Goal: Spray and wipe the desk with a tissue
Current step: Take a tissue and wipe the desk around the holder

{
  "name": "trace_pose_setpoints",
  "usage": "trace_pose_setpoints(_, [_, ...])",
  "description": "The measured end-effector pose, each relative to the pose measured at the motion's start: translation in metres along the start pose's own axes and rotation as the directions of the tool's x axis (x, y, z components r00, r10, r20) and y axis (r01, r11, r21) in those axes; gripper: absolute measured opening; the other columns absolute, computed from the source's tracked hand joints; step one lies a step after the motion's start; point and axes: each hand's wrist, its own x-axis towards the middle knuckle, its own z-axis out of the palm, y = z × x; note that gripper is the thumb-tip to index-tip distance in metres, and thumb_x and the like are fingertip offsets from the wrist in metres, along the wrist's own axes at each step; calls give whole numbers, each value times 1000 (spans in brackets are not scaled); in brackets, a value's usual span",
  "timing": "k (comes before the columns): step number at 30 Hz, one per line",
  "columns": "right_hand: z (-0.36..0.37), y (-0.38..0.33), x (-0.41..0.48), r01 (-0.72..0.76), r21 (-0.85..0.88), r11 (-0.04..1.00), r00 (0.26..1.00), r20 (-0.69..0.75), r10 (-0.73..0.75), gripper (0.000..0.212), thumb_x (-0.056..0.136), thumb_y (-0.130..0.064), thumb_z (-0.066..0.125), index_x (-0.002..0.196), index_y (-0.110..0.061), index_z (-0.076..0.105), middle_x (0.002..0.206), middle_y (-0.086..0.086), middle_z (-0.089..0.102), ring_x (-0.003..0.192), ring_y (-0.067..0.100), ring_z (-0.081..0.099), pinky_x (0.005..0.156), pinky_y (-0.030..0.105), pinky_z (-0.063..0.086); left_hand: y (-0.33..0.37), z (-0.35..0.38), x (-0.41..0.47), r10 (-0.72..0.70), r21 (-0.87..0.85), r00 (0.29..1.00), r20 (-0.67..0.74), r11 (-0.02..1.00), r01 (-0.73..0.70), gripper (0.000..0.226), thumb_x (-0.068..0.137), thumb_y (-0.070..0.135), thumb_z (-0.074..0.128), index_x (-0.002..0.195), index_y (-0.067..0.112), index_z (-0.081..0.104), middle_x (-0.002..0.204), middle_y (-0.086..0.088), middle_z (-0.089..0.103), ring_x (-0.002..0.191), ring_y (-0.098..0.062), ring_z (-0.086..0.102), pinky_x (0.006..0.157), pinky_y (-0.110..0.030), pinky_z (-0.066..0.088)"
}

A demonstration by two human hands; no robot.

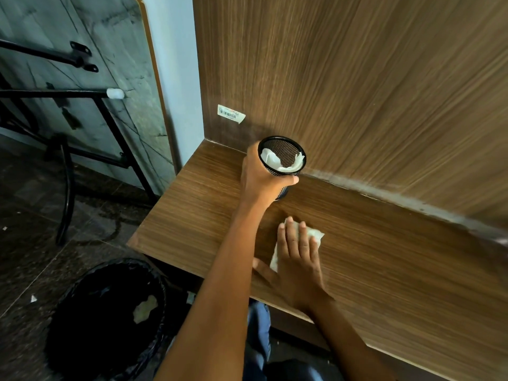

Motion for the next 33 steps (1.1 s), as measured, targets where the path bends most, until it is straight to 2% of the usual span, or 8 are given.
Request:
trace_pose_setpoints(2, [-6, -11, 14, -64, 67, 996, 994, 92, 58, 122, 58, -83, -21, 149, -5, 0, 158, 11, -12, 144, 36, -15, 116, 53, -3, -1, 1, -1, 4, 3, 1000, -20, 1000, -4, 91, 46, 14, 88, 124, 16, 41, 122, -5, 52, 113, -19, 51, 99, -35, 44])
trace_pose_setpoints(4, [-8, -28, 25, -29, 86, 996, 994, 111, 19, 110, 59, -69, -11, 149, -6, -3, 158, 12, -15, 142, 37, -21, 115, 54, -8, 0, 4, -3, 7, 16, 1000, -25, 1000, -7, 91, 46, 15, 88, 124, 16, 41, 122, -5, 52, 112, -18, 51, 98, -34, 44])
trace_pose_setpoints(9, [0, -19, -1, 178, -36, 983, 981, 87, -174, 81, 90, -59, 10, 130, -2, 53, 139, 17, 50, 130, 40, 42, 97, 58, 44, 0, 11, -4, 34, 16, 998, 49, 999, -34, 92, 40, 21, 86, 120, 16, 43, 118, -6, 55, 111, -20, 53, 95, -34, 46])
trace_pose_setpoints(14, [6, 38, -53, 121, -88, 989, 992, 38, -118, 94, 84, -76, 11, 141, -6, 37, 152, 11, 29, 138, 33, 31, 106, 53, 35, -4, 4, -3, 30, 31, 996, 82, 999, -33, 92, 45, 14, 88, 124, 18, 42, 124, -6, 52, 115, -19, 51, 98, -36, 45])
trace_pose_setpoints(19, [-6, 38, -24, -161, 107, 981, 987, 48, 156, 120, 55, -87, -19, 148, -12, -9, 156, 2, -22, 142, 22, -25, 116, 43, -10, -2, 8, -8, 38, 33, 995, 97, 999, -41, 89, 46, 11, 88, 122, 17, 44, 123, -5, 53, 113, -18, 52, 94, -31, 44])
trace_pose_setpoints(25, [-1, -14, -44, 117, -18, 993, 992, 46, -116, 95, 88, -69, -2, 135, -3, 47, 146, 14, 42, 135, 34, 38, 105, 51, 40, 0, 16, -14, 36, 45, 990, 135, 998, -42, 92, 44, 14, 88, 124, 18, 43, 123, -4, 53, 114, -18, 51, 98, -38, 45])
trace_pose_setpoints(29, [18, 27, -93, 176, -124, 977, 984, -9, -179, 85, 87, -73, 21, 139, -9, 42, 149, 8, 38, 139, 29, 32, 108, 42, 22, 0, 10, -16, 56, 60, 985, 166, 996, -67, 90, 49, 10, 87, 126, 18, 42, 124, -1, 52, 114, -16, 50, 98, -35, 45])
trace_pose_setpoints(33, [25, 40, -97, 1, -74, 997, 998, -69, -6, 86, 86, -73, 20, 140, -7, 34, 150, 9, 33, 140, 25, 23, 111, 43, 15, -1, 5, -16, 61, 68, 986, 156, 995, -73, 90, 48, 10, 87, 125, 17, 43, 122, -1, 52, 114, -17, 51, 99, -39, 46])
